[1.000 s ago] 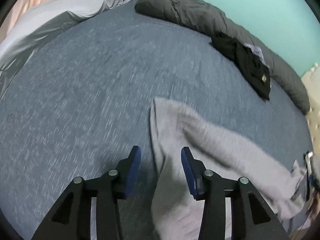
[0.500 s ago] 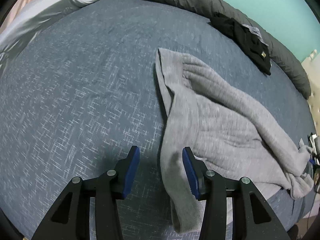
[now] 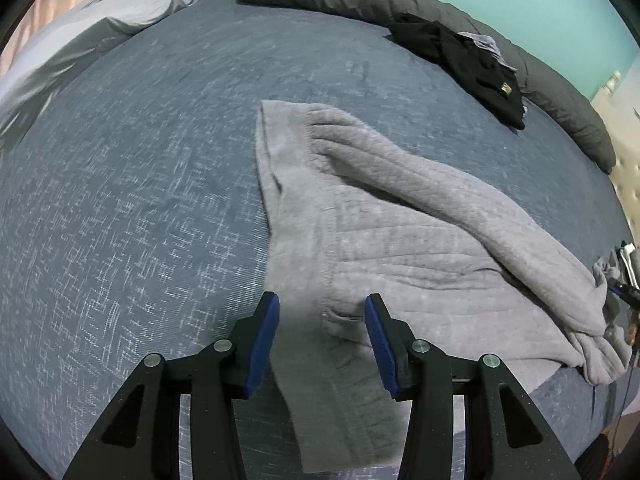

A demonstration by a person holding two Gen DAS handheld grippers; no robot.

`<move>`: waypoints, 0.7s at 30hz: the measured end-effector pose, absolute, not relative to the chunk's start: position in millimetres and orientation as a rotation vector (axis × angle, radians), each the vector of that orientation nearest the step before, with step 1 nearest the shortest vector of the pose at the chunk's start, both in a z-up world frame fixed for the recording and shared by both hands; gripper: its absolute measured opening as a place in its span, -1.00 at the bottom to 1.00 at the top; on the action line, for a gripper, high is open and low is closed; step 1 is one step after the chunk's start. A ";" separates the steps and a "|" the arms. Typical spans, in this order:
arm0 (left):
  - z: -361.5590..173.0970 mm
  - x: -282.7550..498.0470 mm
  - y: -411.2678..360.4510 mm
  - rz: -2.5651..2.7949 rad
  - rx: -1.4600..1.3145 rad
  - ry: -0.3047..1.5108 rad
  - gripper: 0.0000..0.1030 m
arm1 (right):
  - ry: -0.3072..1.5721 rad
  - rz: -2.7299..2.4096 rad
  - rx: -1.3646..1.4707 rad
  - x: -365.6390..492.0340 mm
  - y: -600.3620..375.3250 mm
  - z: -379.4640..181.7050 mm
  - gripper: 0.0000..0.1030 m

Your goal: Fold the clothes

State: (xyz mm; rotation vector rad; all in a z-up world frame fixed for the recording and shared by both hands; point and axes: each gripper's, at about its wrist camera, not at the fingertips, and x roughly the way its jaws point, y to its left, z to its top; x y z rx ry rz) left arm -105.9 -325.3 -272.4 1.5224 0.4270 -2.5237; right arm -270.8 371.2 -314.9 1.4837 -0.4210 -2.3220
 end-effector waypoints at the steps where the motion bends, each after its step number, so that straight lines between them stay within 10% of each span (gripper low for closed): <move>1: -271.1 -106.0 -323.6 -2.528 1.521 0.424 -0.06 | -0.396 -2.308 1.493 -270.8 365.5 -314.5 -0.52; 8: -266.9 -107.0 -319.4 -2.543 1.503 0.435 -0.06 | -0.522 -2.438 1.306 -250.3 400.4 -280.3 -0.34; 10: -265.8 -109.4 -317.8 -2.543 1.501 0.437 -0.06 | -0.625 -2.546 1.208 -242.9 424.0 -268.5 -0.01; 21: -263.9 -109.9 -322.2 -2.529 1.490 0.433 -0.02 | -0.921 -2.806 1.301 -231.6 498.6 -277.0 0.01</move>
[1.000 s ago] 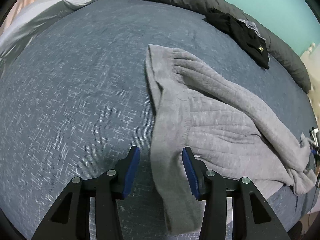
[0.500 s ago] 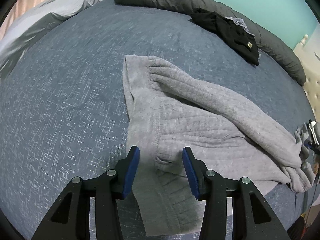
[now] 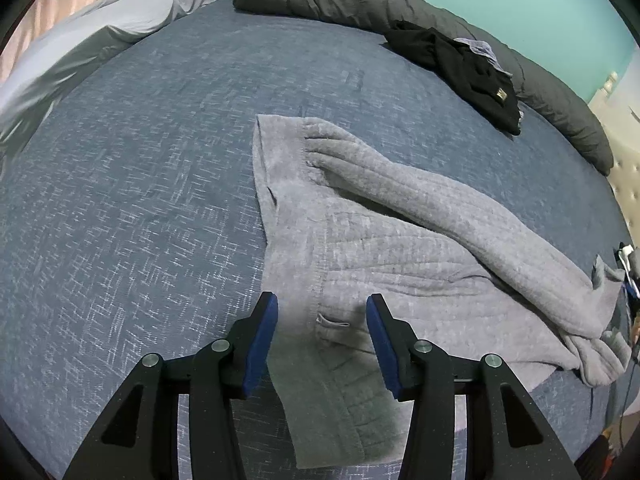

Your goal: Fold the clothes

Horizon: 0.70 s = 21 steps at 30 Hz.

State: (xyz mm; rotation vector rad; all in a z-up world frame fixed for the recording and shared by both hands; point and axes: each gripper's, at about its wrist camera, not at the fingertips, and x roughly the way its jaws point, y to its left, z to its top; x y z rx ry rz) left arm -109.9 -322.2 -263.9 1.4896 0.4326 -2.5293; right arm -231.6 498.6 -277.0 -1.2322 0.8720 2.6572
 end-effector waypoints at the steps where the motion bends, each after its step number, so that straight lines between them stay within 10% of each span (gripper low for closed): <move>1: -263.7 -109.6 -322.2 -2.529 1.488 0.436 -0.01 | 0.877 2.625 -1.278 -233.4 498.2 -283.0 0.01; 11: -263.8 -107.3 -321.2 -2.517 1.494 0.428 -0.01 | 0.919 2.644 -1.533 -266.5 462.8 -308.9 0.01; 16: -263.6 -106.0 -322.5 -2.514 1.494 0.427 -0.01 | 0.768 2.643 -1.571 -266.8 448.8 -305.5 -0.62; 21: -264.4 -106.1 -324.0 -2.511 1.489 0.432 -0.01 | 0.637 2.765 -1.399 -259.1 462.1 -260.3 -0.69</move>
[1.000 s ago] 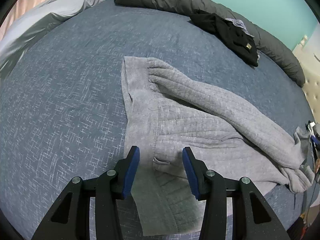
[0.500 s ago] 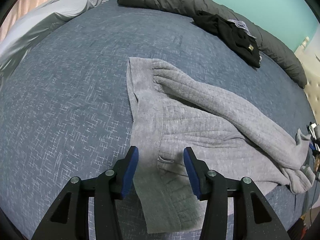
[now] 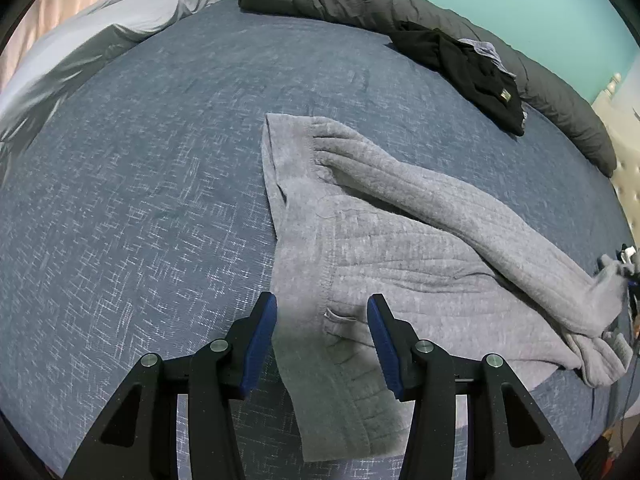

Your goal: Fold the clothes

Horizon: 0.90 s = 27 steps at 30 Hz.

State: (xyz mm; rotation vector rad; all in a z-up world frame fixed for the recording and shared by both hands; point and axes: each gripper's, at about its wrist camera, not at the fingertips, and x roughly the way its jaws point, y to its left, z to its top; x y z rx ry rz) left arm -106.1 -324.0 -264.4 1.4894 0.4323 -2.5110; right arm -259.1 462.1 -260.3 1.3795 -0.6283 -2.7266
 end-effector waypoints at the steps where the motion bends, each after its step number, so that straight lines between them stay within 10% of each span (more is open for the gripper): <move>1: -264.6 -106.3 -323.4 -2.512 1.489 0.433 -0.01 | -0.597 -2.760 1.343 -256.6 465.9 -248.9 -0.70; 12: -270.3 -107.9 -322.1 -2.509 1.493 0.456 0.00 | 0.038 -3.034 1.296 -281.2 435.6 -171.9 -0.69; 27: -269.9 -107.3 -321.7 -2.505 1.496 0.444 0.00 | -0.343 -2.749 1.309 -308.8 443.6 -223.0 -0.32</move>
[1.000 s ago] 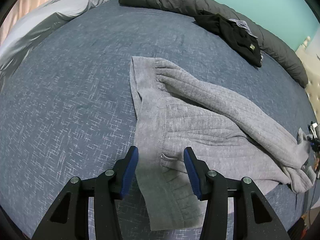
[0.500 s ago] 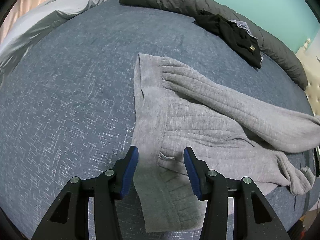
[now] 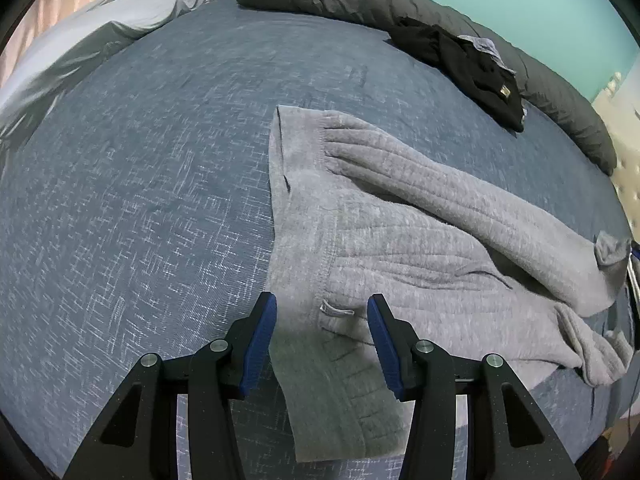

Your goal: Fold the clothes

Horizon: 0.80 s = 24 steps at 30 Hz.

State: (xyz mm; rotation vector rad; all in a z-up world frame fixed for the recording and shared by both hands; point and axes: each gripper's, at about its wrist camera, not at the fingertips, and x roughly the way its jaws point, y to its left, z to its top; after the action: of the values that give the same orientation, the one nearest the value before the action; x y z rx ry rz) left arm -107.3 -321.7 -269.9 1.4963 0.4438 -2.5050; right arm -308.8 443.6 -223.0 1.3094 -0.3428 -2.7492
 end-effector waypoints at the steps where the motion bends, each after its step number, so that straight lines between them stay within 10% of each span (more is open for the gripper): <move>1: -270.1 -107.0 -321.3 -2.504 1.495 0.447 0.00 | -0.430 -2.763 1.294 -307.6 459.8 -222.4 -0.27; 8: -268.8 -106.9 -317.2 -2.502 1.500 0.427 0.00 | -0.803 -2.906 1.348 -300.1 532.5 -247.7 -0.25; 20: -267.5 -109.9 -316.1 -2.490 1.506 0.403 0.02 | -0.881 -2.669 1.555 -307.8 542.9 -322.7 -0.25; 24: -266.5 -110.8 -315.9 -2.490 1.502 0.407 0.02 | -0.722 -2.617 1.502 -312.6 516.4 -316.6 -0.66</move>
State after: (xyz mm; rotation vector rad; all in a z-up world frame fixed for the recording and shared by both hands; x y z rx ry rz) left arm -110.8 -315.9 -266.5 1.5018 0.4071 -2.4898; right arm -312.6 516.4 -316.6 1.5019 -0.7220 -2.6170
